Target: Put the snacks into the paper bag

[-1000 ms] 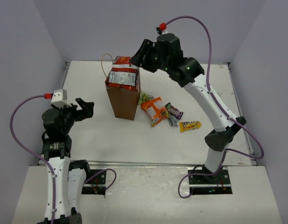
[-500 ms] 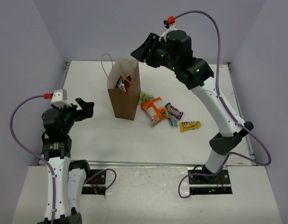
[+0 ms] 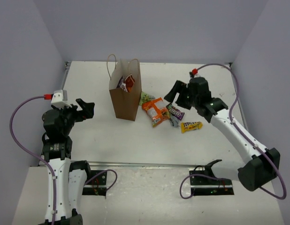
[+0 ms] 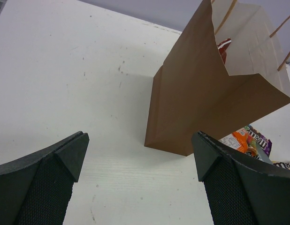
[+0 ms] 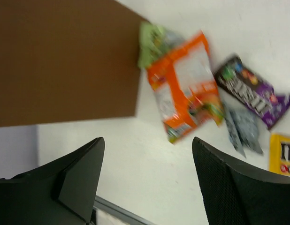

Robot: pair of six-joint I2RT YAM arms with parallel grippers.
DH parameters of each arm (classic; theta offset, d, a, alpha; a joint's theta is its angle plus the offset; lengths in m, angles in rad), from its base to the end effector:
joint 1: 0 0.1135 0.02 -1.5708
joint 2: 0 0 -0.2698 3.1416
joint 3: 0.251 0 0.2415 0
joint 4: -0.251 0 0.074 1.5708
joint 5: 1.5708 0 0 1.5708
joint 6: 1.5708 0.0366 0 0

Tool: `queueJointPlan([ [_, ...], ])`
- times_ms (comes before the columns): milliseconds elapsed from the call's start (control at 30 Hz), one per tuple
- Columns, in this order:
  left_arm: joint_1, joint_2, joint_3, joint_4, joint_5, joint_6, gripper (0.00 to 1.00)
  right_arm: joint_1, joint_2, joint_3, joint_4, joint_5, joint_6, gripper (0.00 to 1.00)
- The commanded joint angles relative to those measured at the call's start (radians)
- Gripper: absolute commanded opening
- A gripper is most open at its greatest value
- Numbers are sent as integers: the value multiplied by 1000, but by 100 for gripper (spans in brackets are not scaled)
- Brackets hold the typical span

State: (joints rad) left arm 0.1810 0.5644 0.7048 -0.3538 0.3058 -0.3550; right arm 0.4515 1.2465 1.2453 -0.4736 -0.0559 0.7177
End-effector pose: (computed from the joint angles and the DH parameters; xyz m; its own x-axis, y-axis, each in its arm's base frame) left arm 0.1217 0.0111 0.3269 -0.2363 -0.3802 -0.8942 0.0380 0.9160 -0.3995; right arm 0.2388 0.1181 0.3784 -0.6258 0.4263 -0.6532 -0.0913 0.7916 0.6042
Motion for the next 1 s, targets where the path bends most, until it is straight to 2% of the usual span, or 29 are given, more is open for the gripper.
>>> queueJointPlan([
  [0, 5, -11, -5, 29, -5, 13, 100, 6, 24, -232, 130, -108, 3, 78],
  [33, 5, -11, -5, 30, -4, 14, 100, 6, 28, -327, 171, -123, 20, 78],
  [133, 5, -11, -5, 30, -2, 16, 100, 6, 62, -450, 297, -147, 89, 80],
  [300, 6, -6, -5, 32, 6, 16, 100, 6, 126, -510, 389, -104, 149, 85],
  [533, 5, 0, -5, 33, 16, 17, 100, 6, 127, -526, 382, -54, 49, 84],
  [767, 5, -1, -7, 33, 16, 17, 100, 9, 65, -492, 241, 79, -125, 83],
  [967, 5, -1, -7, 33, 16, 17, 100, 7, 108, -483, 225, 142, -153, 82],
])
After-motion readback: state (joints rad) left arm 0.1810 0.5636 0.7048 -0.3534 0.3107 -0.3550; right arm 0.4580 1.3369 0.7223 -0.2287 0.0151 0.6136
